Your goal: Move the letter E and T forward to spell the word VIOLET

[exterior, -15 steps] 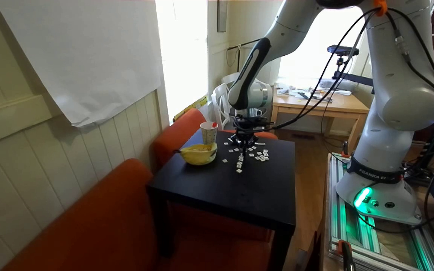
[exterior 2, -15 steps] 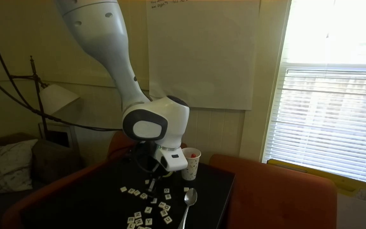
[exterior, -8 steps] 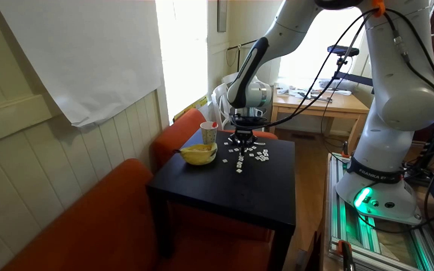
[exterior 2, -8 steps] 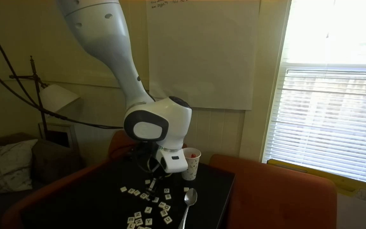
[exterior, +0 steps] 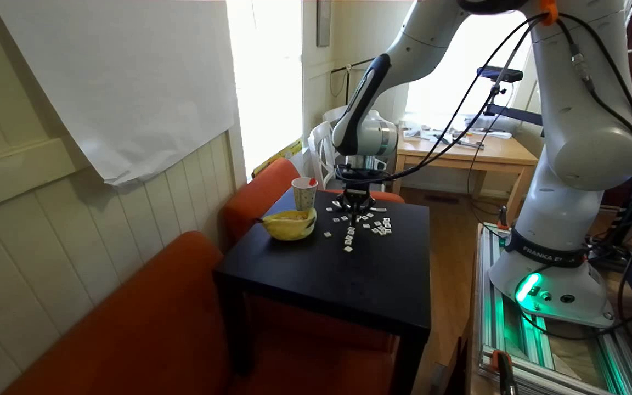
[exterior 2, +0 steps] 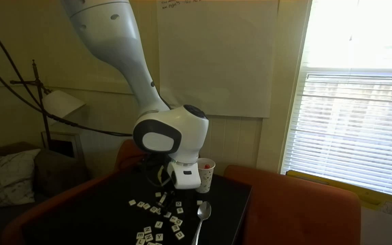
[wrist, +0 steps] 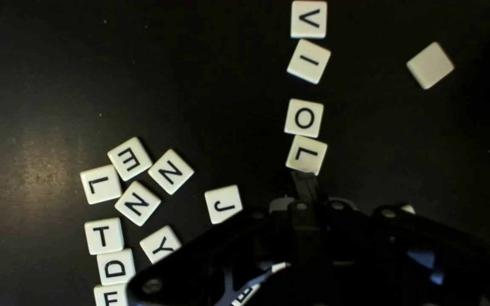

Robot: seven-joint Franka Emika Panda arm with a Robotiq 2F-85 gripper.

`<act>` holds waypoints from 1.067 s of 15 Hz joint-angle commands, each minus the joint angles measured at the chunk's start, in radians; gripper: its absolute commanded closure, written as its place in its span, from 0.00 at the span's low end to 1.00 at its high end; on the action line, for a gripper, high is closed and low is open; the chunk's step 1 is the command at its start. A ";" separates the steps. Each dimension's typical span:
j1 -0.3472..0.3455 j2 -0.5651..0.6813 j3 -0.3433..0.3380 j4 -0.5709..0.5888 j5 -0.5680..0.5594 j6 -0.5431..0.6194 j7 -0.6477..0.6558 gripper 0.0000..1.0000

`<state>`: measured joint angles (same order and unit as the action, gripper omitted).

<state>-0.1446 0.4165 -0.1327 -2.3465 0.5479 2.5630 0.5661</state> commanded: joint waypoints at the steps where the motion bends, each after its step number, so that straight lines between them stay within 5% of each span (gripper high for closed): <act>1: -0.022 0.006 0.011 0.002 0.067 -0.027 0.005 0.97; 16: -0.016 -0.067 -0.008 -0.044 0.176 -0.030 -0.009 0.97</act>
<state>-0.1668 0.4105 -0.1323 -2.3521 0.6988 2.5353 0.5675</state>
